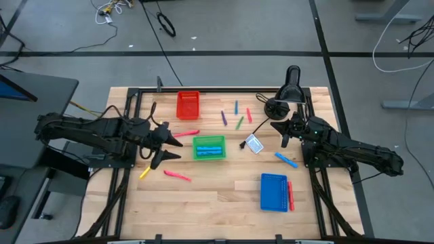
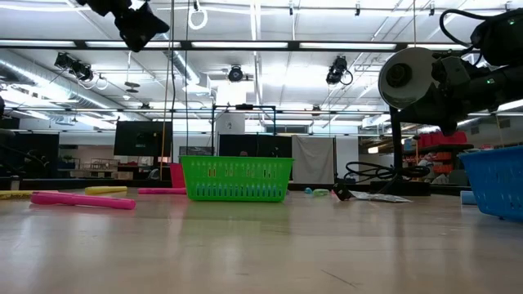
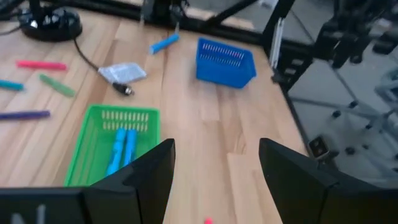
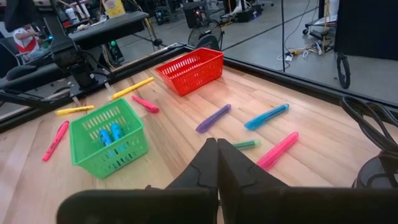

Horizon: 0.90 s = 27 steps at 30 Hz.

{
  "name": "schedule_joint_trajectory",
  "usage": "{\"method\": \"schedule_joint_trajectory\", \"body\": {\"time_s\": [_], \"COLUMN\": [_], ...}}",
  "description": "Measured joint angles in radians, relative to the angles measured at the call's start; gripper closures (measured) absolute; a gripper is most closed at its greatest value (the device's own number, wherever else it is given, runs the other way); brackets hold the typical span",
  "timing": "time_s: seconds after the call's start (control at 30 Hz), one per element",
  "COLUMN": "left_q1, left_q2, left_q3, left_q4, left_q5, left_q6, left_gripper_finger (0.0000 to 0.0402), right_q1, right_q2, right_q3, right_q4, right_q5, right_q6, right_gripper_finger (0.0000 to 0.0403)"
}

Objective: Pick & Place Markers
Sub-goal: Put the bottom large pink pen into the blue bin

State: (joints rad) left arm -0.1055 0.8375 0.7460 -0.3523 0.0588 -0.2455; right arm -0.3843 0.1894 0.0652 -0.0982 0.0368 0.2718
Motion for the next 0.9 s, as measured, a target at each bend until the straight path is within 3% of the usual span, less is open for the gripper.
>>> {"method": "schedule_joint_trajectory", "body": {"time_s": [0.2, 0.5, 0.9], "left_q1": [0.000, -0.015, -0.121], "left_q2": [0.020, 0.165, 0.364], "left_q3": [0.008, 0.135, 0.166], "left_q4": [-0.134, -0.423, -0.494], "left_q5": [0.020, 0.024, 0.008], "left_q6": [0.026, 0.098, 0.206], "left_gripper_finger": [0.0164, 0.0164, 0.0163], "right_q1": [0.000, 0.000, 0.000], "right_q2": [0.000, 0.000, 0.000], "right_q3": [0.000, 0.000, 0.000], "right_q4": [0.000, 0.000, 0.000], "right_q5": [0.000, 0.000, 0.000], "right_q6": [0.000, 0.000, 0.000], "right_gripper_finger": [0.0403, 0.0403, 0.0403]}}
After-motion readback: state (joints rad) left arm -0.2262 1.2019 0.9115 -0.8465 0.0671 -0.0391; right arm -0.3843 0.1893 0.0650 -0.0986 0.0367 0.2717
